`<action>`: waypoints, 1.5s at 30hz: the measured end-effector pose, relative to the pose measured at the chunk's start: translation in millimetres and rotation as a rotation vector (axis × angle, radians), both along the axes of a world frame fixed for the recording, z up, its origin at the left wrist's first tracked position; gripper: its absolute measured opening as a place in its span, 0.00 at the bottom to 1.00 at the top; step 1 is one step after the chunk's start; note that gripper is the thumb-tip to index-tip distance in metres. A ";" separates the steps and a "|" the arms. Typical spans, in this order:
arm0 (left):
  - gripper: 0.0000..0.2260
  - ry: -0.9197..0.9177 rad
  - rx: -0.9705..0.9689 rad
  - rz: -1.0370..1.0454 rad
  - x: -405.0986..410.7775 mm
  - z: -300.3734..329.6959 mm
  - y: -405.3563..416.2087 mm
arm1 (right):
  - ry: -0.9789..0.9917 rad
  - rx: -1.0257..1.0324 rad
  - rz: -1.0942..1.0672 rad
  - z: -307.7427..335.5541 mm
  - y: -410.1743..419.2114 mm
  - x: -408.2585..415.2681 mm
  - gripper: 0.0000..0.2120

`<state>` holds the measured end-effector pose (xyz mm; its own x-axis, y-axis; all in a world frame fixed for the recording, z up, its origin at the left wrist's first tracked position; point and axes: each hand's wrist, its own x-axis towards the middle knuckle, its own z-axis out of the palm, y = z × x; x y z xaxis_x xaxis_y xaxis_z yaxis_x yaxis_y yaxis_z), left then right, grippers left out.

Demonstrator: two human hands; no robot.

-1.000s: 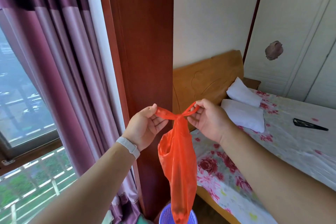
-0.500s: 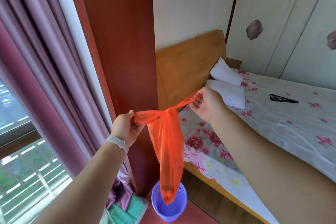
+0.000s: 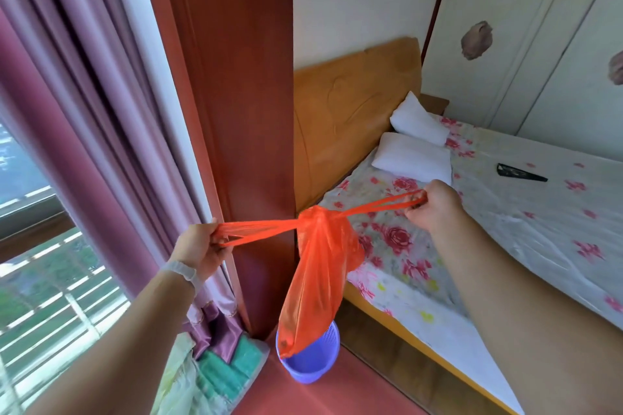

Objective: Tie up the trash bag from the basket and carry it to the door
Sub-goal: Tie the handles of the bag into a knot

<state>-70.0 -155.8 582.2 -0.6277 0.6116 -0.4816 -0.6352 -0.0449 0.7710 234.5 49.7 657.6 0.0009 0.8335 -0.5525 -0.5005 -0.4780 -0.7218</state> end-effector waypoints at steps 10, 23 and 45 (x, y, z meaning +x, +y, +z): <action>0.13 0.063 -0.089 -0.028 -13.5 -6.6 -3.0 | -0.019 -0.011 -0.029 -3.3 0.6 13.7 0.14; 0.11 0.295 0.080 -0.390 36.4 62.7 46.0 | -0.321 0.483 0.827 36.8 -46.2 -38.2 0.14; 0.12 0.586 0.158 -1.005 89.7 122.6 39.3 | -1.023 1.052 0.946 76.8 -107.7 -51.0 0.07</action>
<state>19.7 -116.6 704.8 0.0708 0.9856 -0.1535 0.0108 0.1531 0.9882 183.4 -58.0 734.4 -0.6831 0.7246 0.0909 0.4665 0.5287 -0.7091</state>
